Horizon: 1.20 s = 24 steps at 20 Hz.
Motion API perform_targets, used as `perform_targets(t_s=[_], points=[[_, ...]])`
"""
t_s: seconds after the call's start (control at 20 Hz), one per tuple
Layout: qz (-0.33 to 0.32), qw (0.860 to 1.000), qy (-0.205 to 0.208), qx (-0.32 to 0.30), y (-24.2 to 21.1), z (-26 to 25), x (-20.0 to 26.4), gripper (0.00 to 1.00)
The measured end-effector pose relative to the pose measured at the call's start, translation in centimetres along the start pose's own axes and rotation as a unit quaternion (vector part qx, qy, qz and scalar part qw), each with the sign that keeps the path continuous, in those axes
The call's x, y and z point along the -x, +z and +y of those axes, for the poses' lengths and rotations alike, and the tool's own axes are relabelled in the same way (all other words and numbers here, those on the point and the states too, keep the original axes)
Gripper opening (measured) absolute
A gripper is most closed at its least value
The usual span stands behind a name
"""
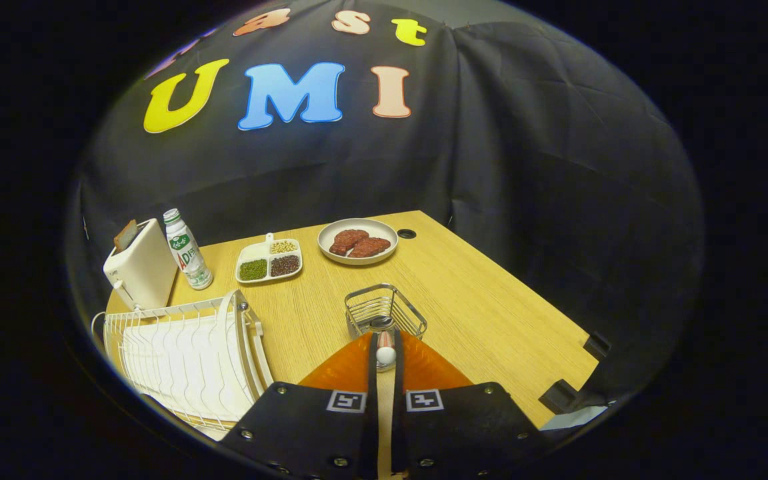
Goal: Take the plate from the dish rack, then take the spoon from the basket and place it into the plate.
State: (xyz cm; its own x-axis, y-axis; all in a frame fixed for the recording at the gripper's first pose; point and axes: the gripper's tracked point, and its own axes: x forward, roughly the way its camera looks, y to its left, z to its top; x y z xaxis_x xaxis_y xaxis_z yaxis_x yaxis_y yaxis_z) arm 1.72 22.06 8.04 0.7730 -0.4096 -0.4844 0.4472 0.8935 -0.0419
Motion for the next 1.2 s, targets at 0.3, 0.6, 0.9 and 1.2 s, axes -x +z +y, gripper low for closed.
perform_targets(t_s=[0.3,0.6,0.9,1.2], points=[[-0.024,1.0,0.002,0.007,1.2,-0.1,3.0,0.08],[-0.06,0.998,0.022,0.023,2.7,1.2,7.6,0.08],[-0.089,0.992,0.073,0.046,2.4,5.4,13.9,0.08],[-0.081,0.983,0.147,0.075,-2.0,10.8,20.6,0.08]])
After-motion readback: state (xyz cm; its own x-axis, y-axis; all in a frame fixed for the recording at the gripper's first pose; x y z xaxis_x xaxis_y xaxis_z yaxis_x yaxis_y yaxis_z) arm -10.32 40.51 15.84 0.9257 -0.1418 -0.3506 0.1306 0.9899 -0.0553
